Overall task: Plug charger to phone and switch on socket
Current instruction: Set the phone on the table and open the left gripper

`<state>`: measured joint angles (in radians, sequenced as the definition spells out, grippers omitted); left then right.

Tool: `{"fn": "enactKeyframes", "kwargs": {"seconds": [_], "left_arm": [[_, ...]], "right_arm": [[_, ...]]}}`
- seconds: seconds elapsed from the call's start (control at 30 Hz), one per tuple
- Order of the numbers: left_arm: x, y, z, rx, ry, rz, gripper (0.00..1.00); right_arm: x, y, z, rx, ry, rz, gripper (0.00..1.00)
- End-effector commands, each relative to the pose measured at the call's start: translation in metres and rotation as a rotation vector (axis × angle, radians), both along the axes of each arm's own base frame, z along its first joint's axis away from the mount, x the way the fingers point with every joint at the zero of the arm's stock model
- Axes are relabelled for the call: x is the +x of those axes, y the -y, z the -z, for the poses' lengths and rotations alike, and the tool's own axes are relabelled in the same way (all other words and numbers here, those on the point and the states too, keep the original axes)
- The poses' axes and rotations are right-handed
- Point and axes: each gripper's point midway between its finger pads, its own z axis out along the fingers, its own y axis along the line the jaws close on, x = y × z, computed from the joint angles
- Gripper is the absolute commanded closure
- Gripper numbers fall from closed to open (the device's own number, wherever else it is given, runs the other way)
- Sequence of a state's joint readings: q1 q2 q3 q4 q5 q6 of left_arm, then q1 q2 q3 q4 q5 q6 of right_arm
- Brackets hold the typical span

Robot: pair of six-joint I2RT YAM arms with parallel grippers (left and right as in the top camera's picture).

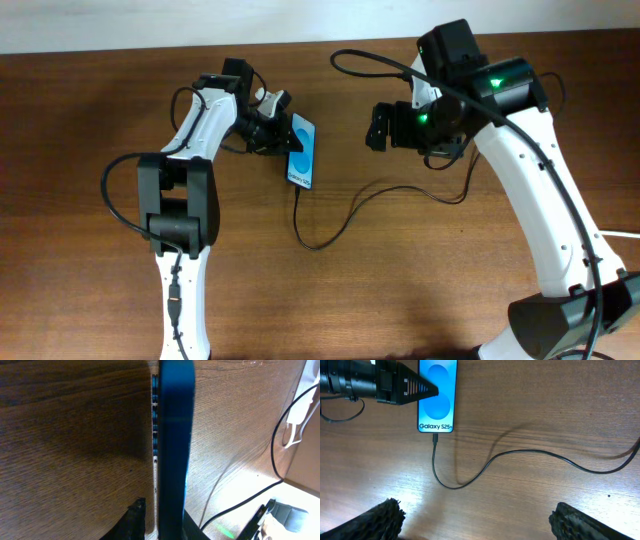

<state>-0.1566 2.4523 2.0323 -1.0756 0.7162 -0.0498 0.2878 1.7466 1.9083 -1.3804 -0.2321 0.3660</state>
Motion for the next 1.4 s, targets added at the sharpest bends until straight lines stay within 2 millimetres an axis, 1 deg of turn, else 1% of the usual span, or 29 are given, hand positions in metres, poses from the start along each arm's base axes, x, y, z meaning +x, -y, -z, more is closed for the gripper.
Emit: {"fn": "enactKeyframes", "kwargs": {"seconds": [0.0,0.2,0.3,0.37,0.43,0.5,0.57,0.67,0.7,0.73,0.8,0.87,0.9,0.93,0.97,1.0,1.03,1.07,1.1,1.17,1.2,1.23,1.27,1.3,1.37], "left_arm": [[0.001,0.0,-0.005,-0.017,0.013,0.005,0.71],[0.002,-0.006,0.0,0.025,0.018,0.002,0.62],[0.002,-0.007,0.001,0.032,0.019,0.002,0.62],[0.003,-0.011,0.005,0.069,0.024,0.0,0.62],[0.003,-0.014,0.007,0.091,0.025,-0.001,0.62],[0.003,-0.014,0.007,0.091,0.025,-0.001,0.67],[0.003,-0.014,0.007,0.091,0.025,-0.001,0.69],[0.003,-0.014,0.007,0.092,0.025,0.0,0.7],[0.003,-0.014,0.008,0.095,0.026,0.0,0.67],[0.003,-0.016,0.009,0.107,0.027,-0.001,0.6],[0.005,-0.024,0.014,0.163,0.035,-0.005,0.53],[0.006,-0.03,0.017,0.202,0.041,-0.009,0.35],[0.006,-0.033,0.018,0.214,0.04,-0.011,0.29],[0.006,-0.036,0.016,0.218,0.036,-0.017,0.18],[0.008,-0.042,0.013,0.225,0.041,-0.028,0.1],[0.01,-0.048,0.008,0.24,0.052,-0.04,0.07],[0.015,-0.059,-0.005,0.264,0.079,-0.059,0.05],[0.019,-0.067,-0.02,0.284,0.11,-0.077,0.0],[0.022,-0.074,-0.033,0.298,0.142,-0.092,0.0],[0.029,-0.093,-0.079,0.348,0.246,-0.14,0.0],[0.031,-0.106,-0.109,0.386,0.317,-0.174,0.01],[0.031,-0.118,-0.135,0.42,0.376,-0.205,0.01],[0.029,-0.135,-0.167,0.468,0.451,-0.25,0.01],[0.026,-0.147,-0.193,0.498,0.51,-0.288,0.01],[0.021,-0.155,-0.217,0.517,0.56,-0.318,0.01]], "right_arm": [[0.001,0.001,-0.006,-0.003,0.019,0.0,0.01],[0.002,0.001,-0.005,-0.003,0.02,0.0,0.02],[0.001,0.001,-0.005,-0.003,0.019,0.0,0.02],[0.001,0.001,-0.005,-0.003,0.019,0.0,0.02],[0.001,0.001,-0.005,-0.003,0.019,0.0,0.02],[0.001,0.001,-0.005,-0.003,0.019,0.0,0.02],[0.001,0.001,-0.005,-0.003,0.019,0.0,0.02],[0.001,0.001,-0.005,-0.003,0.019,0.0,0.02],[0.001,0.001,-0.005,-0.003,0.019,0.0,0.02],[0.001,0.001,-0.005,-0.003,0.019,0.0,0.02],[0.002,0.001,-0.005,-0.004,0.019,0.001,0.02],[0.002,0.001,-0.005,-0.004,0.019,0.001,0.02],[0.002,0.002,-0.005,-0.008,0.02,0.003,0.02],[0.003,0.008,-0.004,-0.038,0.025,0.015,0.02],[0.004,0.016,-0.002,-0.082,0.029,0.035,0.02],[0.006,0.026,0.0,-0.117,0.029,0.065,0.02],[0.01,0.039,0.002,-0.148,0.031,0.098,0.02],[0.014,0.051,0.005,-0.164,0.025,0.127,0.02],[0.018,0.061,0.007,-0.171,0.019,0.155,0.02],[0.027,0.1,0.015,-0.186,-0.009,0.254,0.02],[0.031,0.124,0.019,-0.195,-0.022,0.316,0.02],[0.034,0.15,0.024,-0.204,-0.041,0.381,0.01],[0.035,0.173,0.029,-0.214,-0.055,0.436,0.01],[0.039,0.198,0.034,-0.213,-0.06,0.499,0.02],[0.046,0.239,0.044,-0.209,-0.057,0.595,0.01]]}}
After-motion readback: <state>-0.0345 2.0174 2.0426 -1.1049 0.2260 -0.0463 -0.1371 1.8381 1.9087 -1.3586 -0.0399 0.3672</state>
